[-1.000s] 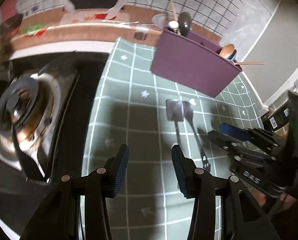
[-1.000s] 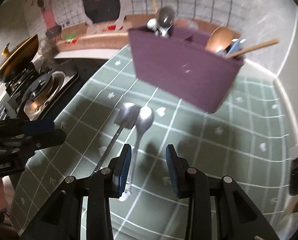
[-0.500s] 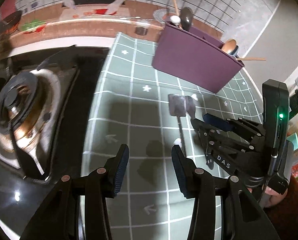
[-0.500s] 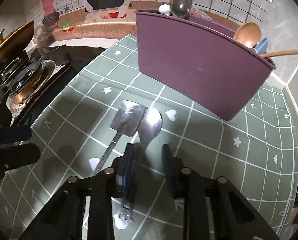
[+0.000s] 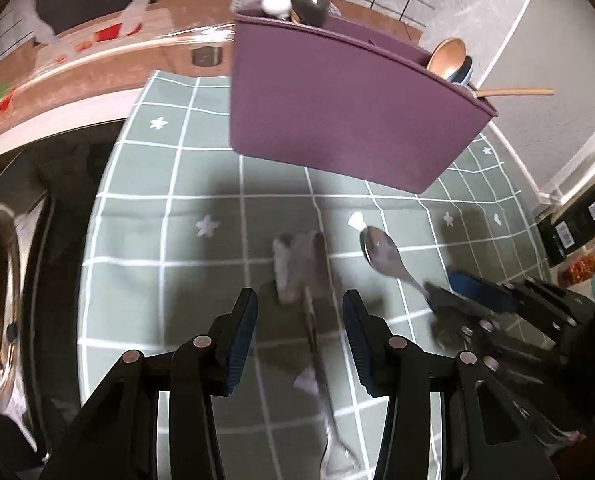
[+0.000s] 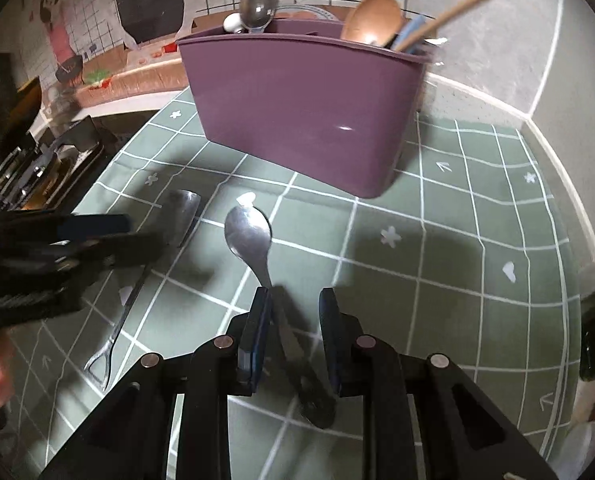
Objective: Organize utensils
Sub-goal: 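Move left tool over the metal spatula while right tool approaches the metal spoon, then close left tool on the spatula handle while right tool grasps the metal spoon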
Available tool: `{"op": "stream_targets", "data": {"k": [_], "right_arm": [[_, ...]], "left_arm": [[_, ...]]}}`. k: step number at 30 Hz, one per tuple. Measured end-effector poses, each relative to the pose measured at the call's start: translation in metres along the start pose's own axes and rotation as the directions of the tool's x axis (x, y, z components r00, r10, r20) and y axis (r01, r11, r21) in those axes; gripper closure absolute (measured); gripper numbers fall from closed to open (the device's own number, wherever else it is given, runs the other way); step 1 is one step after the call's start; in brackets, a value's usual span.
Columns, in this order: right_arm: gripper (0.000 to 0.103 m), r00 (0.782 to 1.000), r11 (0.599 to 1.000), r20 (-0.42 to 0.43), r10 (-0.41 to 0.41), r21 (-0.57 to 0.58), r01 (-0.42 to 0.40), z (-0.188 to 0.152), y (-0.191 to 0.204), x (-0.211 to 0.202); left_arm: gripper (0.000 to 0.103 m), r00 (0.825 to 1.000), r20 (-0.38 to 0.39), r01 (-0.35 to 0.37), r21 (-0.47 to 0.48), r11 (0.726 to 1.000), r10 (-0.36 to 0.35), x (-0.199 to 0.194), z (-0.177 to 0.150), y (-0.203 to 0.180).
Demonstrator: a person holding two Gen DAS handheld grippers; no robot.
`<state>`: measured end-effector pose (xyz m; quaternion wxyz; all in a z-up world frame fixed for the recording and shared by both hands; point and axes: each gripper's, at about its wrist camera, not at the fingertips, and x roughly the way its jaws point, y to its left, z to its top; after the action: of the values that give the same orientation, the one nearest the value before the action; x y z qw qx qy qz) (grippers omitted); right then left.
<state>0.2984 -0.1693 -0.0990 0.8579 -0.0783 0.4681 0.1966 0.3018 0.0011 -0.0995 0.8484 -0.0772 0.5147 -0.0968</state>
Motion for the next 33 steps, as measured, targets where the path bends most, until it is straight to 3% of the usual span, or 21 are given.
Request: {"op": "stream_targets", "data": {"k": [10, 12, 19, 25, 33], "right_arm": [[0.080, 0.998, 1.000, 0.062, 0.023, -0.015, -0.022, -0.008, -0.015, -0.022], [0.079, 0.998, 0.999, 0.065, 0.024, -0.036, -0.022, -0.008, -0.013, -0.023], [0.079, 0.991, 0.985, 0.040, 0.129, -0.116, -0.124, -0.002, 0.003, -0.015], [0.079, 0.992, 0.975, -0.001, 0.125, -0.185, -0.123, 0.006, 0.016, 0.004], [0.064, 0.993, 0.964, 0.003, 0.117, -0.242, -0.113, 0.024, 0.025, 0.019]], "left_arm": [[0.059, 0.992, 0.042, -0.121, 0.074, 0.990, 0.118, 0.013, 0.009, -0.021], [0.069, 0.988, 0.047, -0.150, 0.078, 0.986, 0.147, 0.014, 0.009, -0.023], [0.069, 0.994, 0.040, -0.105, 0.022, 0.994, 0.105, -0.004, -0.001, -0.008], [0.069, 0.994, 0.091, -0.057, -0.027, 0.998, 0.059, -0.045, -0.013, 0.008], [0.069, 0.990, 0.135, -0.030, -0.074, 0.997, 0.040, -0.080, -0.024, 0.021]]}}
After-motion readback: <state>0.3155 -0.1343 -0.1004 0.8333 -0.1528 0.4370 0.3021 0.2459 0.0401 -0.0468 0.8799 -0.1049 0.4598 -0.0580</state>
